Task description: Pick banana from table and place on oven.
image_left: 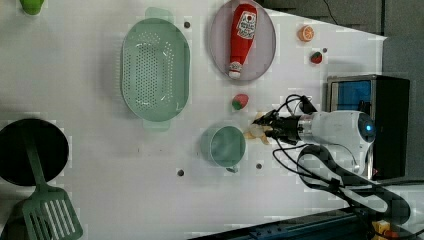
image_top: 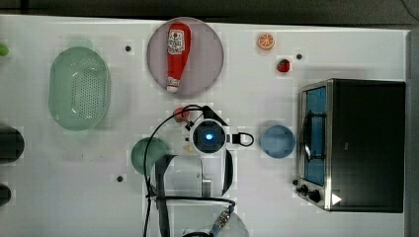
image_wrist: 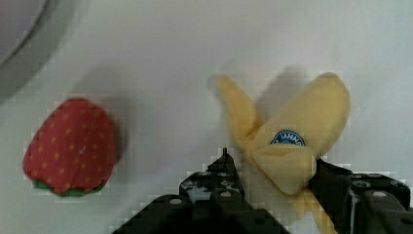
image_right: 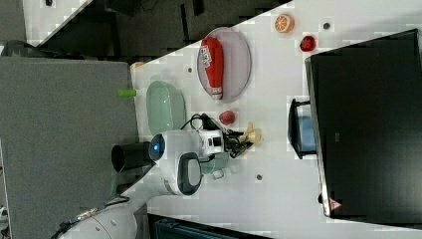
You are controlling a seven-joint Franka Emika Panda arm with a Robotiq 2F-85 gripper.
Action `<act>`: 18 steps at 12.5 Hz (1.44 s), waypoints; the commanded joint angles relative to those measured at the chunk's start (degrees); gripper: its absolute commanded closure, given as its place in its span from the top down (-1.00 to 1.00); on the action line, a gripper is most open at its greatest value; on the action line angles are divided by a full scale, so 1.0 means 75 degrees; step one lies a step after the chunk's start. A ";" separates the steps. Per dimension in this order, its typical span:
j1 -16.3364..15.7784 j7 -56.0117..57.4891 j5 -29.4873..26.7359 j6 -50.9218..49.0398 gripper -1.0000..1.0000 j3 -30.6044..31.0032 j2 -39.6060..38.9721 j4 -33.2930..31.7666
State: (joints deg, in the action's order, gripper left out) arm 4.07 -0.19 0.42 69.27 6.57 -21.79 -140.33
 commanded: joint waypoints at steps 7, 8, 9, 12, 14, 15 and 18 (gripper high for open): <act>0.0041 0.0098 -0.0169 -0.1040 -0.53 0.0025 0.1669 0.0158; 0.0048 0.0098 -0.0169 -0.1593 -0.53 0.0020 0.2229 0.0261; 0.0051 0.0098 -0.0173 -0.2228 -0.53 0.0009 0.2786 0.0432; 0.0061 0.0098 -0.0266 -0.4506 -0.53 -0.0108 0.4041 0.1485; 0.0088 0.0098 -0.0303 -0.5935 -0.53 -0.0307 0.4394 0.2415; 0.0130 0.0099 -0.0296 -0.6537 -0.53 -0.0457 0.4445 0.2864; 0.0350 0.0261 -0.0264 -0.7647 -0.53 -0.1232 0.4310 0.3707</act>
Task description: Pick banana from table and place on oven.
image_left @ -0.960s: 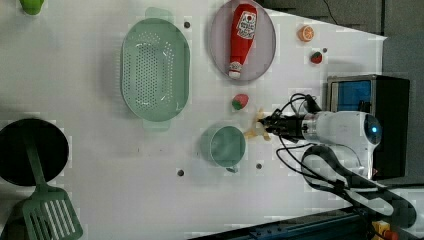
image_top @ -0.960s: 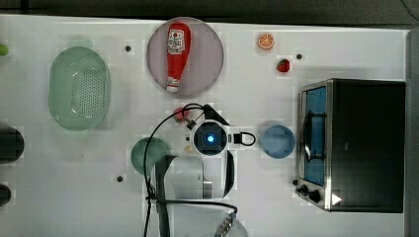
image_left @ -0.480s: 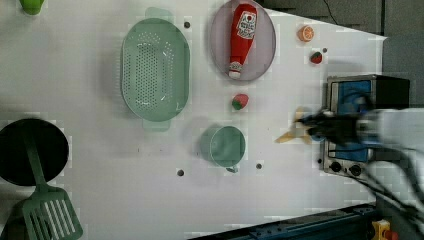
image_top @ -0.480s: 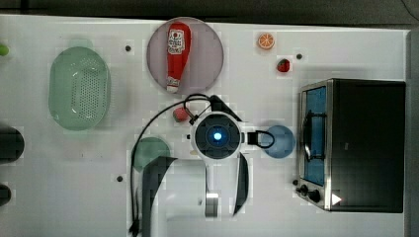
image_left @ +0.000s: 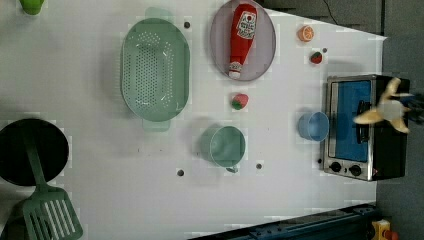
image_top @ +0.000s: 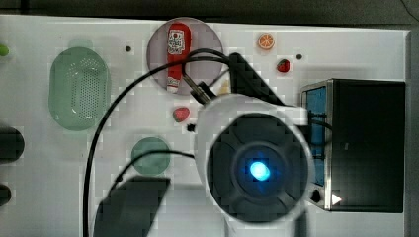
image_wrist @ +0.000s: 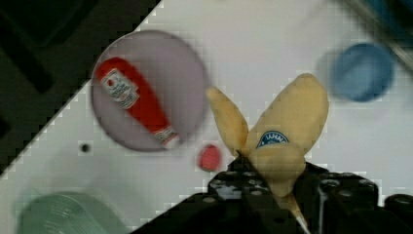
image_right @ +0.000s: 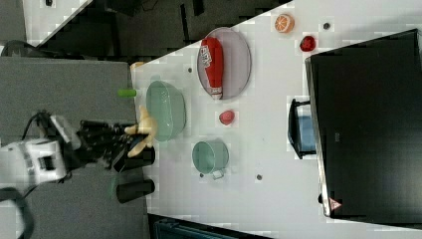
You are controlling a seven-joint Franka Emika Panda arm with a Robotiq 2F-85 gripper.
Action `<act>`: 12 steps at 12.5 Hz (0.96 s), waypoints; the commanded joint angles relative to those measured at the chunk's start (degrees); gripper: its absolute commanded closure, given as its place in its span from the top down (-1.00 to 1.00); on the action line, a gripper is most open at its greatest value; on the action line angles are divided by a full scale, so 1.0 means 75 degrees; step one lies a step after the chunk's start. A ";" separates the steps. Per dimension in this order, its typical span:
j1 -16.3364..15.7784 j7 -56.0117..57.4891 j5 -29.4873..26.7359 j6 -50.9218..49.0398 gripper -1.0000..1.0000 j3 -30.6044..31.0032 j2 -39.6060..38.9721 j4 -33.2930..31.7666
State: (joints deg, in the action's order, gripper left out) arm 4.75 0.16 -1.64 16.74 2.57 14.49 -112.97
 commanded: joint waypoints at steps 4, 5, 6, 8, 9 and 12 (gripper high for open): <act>0.0480 0.1773 0.0388 -0.0423 -0.53 -0.2250 -0.1224 0.0439; 0.0484 0.2281 0.0408 -0.0285 -0.53 -0.2631 -0.1498 0.0557; 0.0485 0.2797 0.0411 -0.0034 -0.53 -0.2980 -0.1813 0.0699; 0.0488 0.3780 0.0415 0.0637 -0.53 -0.3530 -0.2460 0.0970; 0.0491 0.4164 0.0415 0.0853 -0.53 -0.3742 -0.2771 0.1104; 0.0496 0.4891 0.0415 0.0990 -0.53 -0.4191 -0.3575 0.1437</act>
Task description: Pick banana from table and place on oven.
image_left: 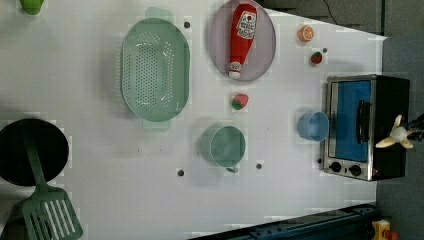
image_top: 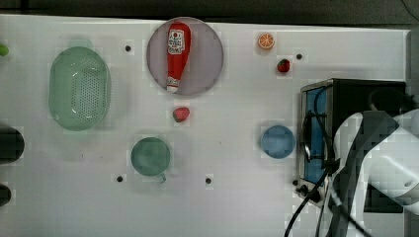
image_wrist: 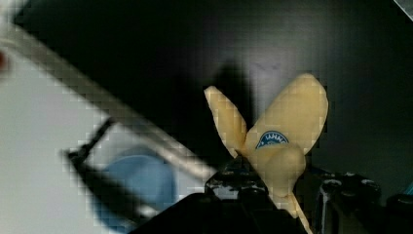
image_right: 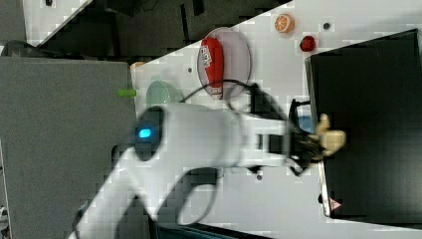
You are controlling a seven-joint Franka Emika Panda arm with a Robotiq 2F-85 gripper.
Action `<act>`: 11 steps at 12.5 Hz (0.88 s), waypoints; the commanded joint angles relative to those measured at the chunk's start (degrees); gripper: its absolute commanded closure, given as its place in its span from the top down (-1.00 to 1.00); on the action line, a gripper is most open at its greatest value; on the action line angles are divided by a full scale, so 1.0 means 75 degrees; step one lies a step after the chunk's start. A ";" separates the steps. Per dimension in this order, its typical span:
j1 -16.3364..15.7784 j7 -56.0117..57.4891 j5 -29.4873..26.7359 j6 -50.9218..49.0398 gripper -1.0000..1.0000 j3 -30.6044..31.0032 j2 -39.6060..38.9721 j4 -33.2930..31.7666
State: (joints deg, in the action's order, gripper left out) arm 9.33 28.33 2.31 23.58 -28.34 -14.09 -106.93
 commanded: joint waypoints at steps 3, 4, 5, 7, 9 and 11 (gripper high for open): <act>-0.0109 0.1550 -0.0113 0.0483 -0.01 -0.0204 -0.0157 0.0696; -0.0107 0.1594 -0.0113 0.0571 0.21 -0.0205 -0.0200 0.0695; -0.0107 0.1593 -0.0113 0.0577 0.43 -0.0203 -0.0218 0.0692; -0.0108 0.1593 -0.0111 0.0564 0.88 -0.0203 -0.0204 0.0701; -0.0202 0.1615 -0.0100 0.0348 1.00 -0.0098 -0.0019 0.0782; -0.0425 0.1594 -0.0104 -0.0341 1.00 0.0228 0.0417 0.0898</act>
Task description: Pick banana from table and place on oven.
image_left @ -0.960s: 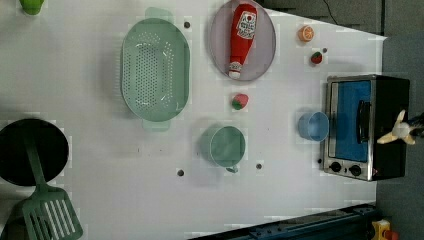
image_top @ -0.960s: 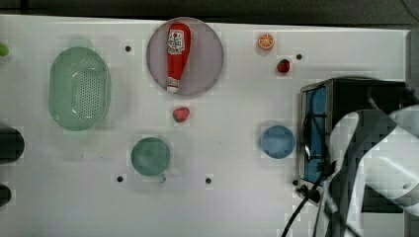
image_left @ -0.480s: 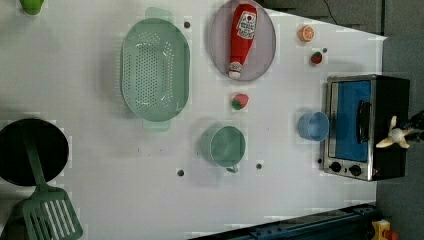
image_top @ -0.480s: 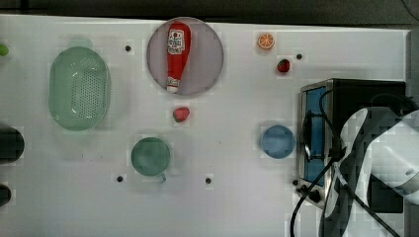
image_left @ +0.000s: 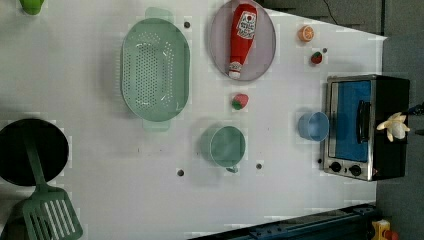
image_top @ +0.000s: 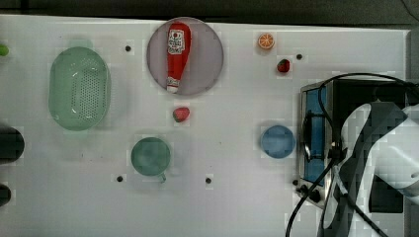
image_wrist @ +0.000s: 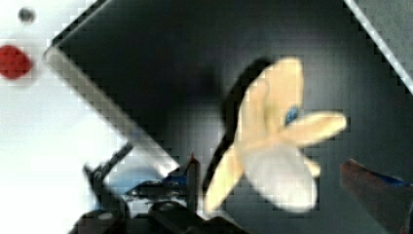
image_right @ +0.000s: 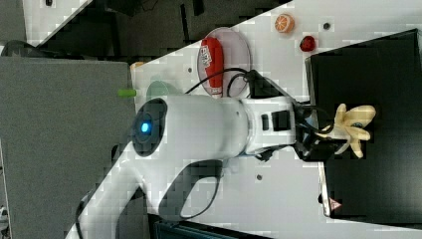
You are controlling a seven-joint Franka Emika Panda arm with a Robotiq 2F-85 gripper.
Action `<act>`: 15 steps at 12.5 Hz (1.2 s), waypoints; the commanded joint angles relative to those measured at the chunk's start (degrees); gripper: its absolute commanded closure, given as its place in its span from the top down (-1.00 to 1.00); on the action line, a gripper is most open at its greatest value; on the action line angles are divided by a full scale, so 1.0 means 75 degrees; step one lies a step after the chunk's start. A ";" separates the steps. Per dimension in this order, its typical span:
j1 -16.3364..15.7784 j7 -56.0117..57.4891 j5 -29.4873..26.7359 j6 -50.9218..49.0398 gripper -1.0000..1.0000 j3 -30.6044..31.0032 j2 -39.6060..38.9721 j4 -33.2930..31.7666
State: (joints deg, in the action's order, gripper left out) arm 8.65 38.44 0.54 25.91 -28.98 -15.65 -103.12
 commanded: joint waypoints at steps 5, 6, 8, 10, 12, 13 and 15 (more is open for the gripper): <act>-0.0908 -0.3030 0.0096 -0.2422 1.00 0.1630 0.2218 0.0328; -0.0980 -0.3829 0.0096 -0.2570 1.00 0.1942 0.2516 0.0239; -0.1093 -0.5494 0.0102 -0.2612 1.00 0.2646 0.3087 -0.0075; -0.1107 -0.6771 0.0121 -0.2625 1.00 0.3325 0.3571 -0.0455; -0.1106 -0.7161 0.0119 -0.2702 1.00 0.3751 0.3909 -0.0676; -0.1106 -0.7161 0.0112 -0.2844 1.00 0.3863 0.4027 -0.0741; -0.1103 -0.7161 0.0112 -0.2897 1.00 0.3901 0.4179 -0.0795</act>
State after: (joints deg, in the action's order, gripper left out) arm -2.31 -9.99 -0.52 5.49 3.05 17.75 -105.81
